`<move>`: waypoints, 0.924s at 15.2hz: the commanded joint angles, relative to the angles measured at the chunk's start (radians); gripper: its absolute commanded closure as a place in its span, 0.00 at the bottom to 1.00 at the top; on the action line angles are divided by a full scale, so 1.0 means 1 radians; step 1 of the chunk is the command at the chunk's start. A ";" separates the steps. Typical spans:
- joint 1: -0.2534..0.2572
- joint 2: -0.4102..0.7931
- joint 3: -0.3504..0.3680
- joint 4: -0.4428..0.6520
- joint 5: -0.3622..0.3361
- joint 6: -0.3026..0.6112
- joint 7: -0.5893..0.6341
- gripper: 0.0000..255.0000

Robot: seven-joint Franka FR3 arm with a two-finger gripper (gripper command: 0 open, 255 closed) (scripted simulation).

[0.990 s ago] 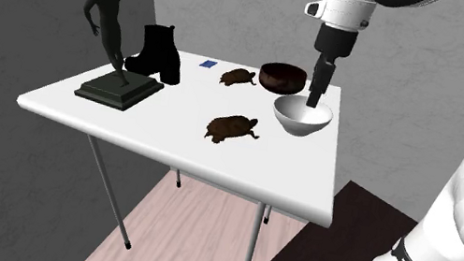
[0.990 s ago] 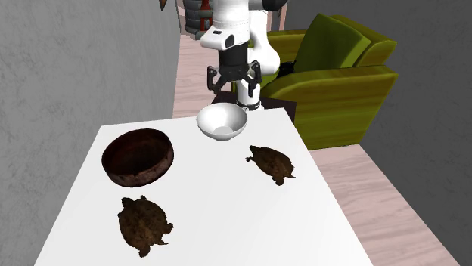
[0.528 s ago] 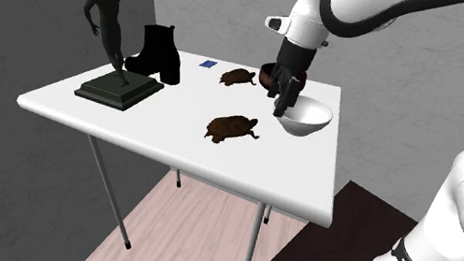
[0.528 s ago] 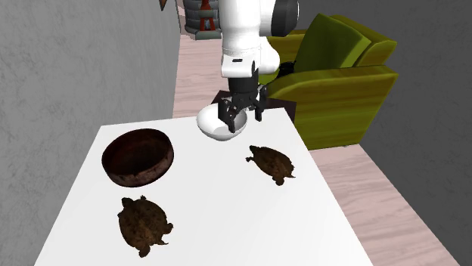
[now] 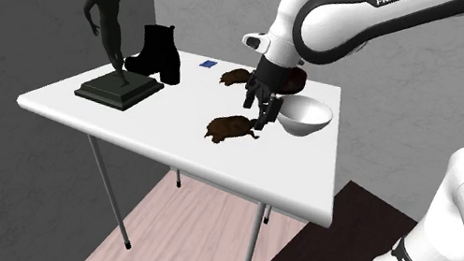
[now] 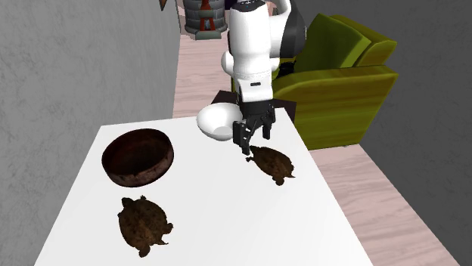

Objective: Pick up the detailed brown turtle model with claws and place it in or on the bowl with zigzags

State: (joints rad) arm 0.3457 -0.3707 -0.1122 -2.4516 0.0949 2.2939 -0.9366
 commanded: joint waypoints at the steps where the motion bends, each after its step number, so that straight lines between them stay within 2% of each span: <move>1: 0.004 0.018 0.001 -0.010 0.005 0.029 -0.003 0.00; 3: 0.008 0.042 0.000 -0.024 0.011 0.067 -0.007 0.00; 11: 0.007 0.042 0.000 -0.024 0.011 0.067 -0.007 0.00; 12: 0.007 0.042 0.000 -0.024 0.011 0.067 -0.007 1.00; 14: 0.007 0.042 0.000 -0.023 0.011 0.067 -0.008 1.00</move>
State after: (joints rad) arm 0.3530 -0.3286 -0.1122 -2.4750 0.1057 2.3605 -0.9442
